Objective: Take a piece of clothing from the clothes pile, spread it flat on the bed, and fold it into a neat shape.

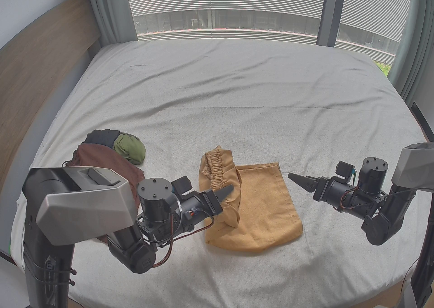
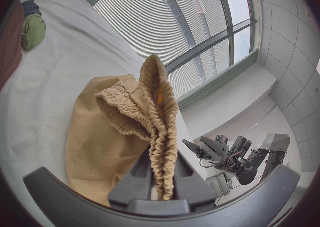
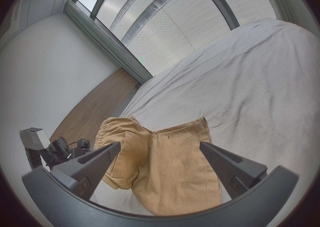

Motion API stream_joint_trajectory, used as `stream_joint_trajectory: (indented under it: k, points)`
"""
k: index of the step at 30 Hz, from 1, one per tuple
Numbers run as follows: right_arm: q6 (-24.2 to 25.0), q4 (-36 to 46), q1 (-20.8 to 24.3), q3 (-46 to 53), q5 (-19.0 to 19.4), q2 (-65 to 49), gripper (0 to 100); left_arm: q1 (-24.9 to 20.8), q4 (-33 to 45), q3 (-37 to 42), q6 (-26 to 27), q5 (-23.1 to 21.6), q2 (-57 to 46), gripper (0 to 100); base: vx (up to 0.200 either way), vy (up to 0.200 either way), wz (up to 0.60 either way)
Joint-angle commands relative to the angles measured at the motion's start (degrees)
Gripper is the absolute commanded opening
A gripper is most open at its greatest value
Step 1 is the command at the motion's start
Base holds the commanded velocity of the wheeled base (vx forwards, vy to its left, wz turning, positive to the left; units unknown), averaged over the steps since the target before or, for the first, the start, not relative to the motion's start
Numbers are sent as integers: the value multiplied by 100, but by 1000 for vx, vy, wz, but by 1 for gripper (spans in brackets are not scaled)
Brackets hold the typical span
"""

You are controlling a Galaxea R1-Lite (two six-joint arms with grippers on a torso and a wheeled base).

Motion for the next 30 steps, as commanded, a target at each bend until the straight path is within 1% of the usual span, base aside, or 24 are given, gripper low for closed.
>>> stream_joint_trajectory:
  k: [1,13,14,18,26,30]
  points:
    - [-12,-6,-42,-30,3,-9,100,-130,-3,-203,-77,8,171,0,0,0,0]
    - [5,-6,-104,-74,3,-9,100,-306,49,-519,-121,8,347,0,0,0,0]
    - [5,-6,-139,-82,3,-9,100,-385,199,-686,-121,8,382,0,0,0,0]
    - [5,-6,-183,-109,3,-1,100,-464,401,-914,-121,8,452,0,0,0,0]
    - [5,3,-306,-214,3,26,100,-640,647,-1310,-130,17,593,0,0,0,0]
    - [14,3,-367,-276,3,43,100,-649,779,-1468,-139,25,725,0,0,0,0]
